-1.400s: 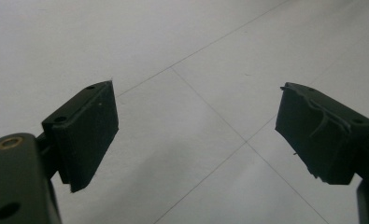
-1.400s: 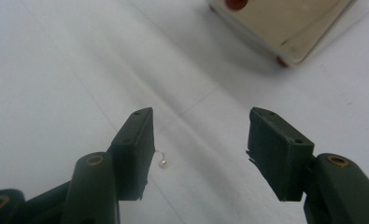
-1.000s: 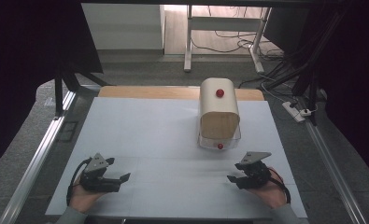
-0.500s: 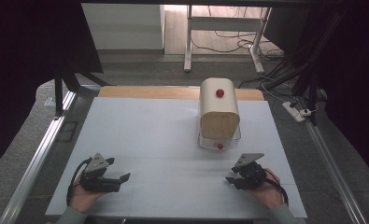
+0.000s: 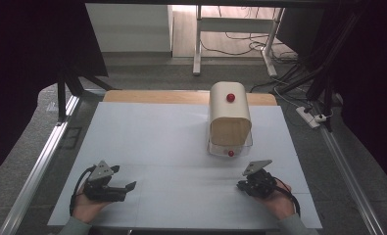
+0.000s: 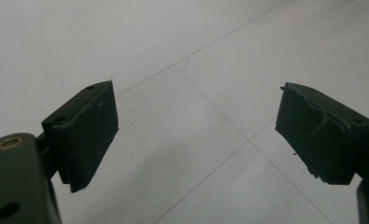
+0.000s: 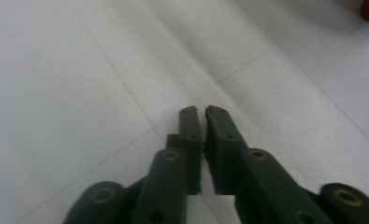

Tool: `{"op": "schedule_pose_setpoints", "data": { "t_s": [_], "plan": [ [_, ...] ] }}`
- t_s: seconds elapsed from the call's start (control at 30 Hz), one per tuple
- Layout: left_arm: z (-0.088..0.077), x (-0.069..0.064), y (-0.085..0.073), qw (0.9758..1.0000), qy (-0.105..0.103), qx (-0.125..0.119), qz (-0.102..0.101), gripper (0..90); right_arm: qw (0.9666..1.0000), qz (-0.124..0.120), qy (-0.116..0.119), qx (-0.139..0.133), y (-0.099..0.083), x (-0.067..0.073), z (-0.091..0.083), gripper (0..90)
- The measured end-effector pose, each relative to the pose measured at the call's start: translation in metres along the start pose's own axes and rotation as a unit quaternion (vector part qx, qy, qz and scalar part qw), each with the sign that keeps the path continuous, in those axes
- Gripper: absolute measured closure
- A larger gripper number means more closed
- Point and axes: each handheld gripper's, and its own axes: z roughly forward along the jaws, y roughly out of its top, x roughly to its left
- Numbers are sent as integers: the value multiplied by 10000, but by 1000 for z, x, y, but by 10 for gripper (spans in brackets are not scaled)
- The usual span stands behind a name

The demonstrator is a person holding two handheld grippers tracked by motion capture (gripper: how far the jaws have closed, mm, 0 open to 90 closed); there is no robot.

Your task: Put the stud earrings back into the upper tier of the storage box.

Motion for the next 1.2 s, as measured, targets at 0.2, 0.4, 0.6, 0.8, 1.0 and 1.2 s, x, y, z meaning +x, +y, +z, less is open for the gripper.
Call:
{"op": "schedule_pose_setpoints", "data": {
  "t_s": [0.2,0.4,0.6,0.8,1.0,1.2],
  "plan": [
    [0,0,0,10000,7,-6,-1,128,10000,9,39,1,0,0,0,857],
    [0,1,0,10000,10,-1,-2,128,9997,87,41,-215,1,-2,-6,858],
    [-1,1,0,10000,16,1,-1,128,9981,220,-39,-573,1,-5,-18,858],
    [0,1,0,10000,14,4,-8,128,9933,333,-146,-1095,-2,-11,-36,858],
    [-1,0,0,10000,14,-9,-3,128,9865,442,-245,-1555,-2,-14,-52,858],
    [0,0,0,10000,14,-8,-1,128,9790,522,-289,-1947,-3,-17,-65,858]
  ]
}}
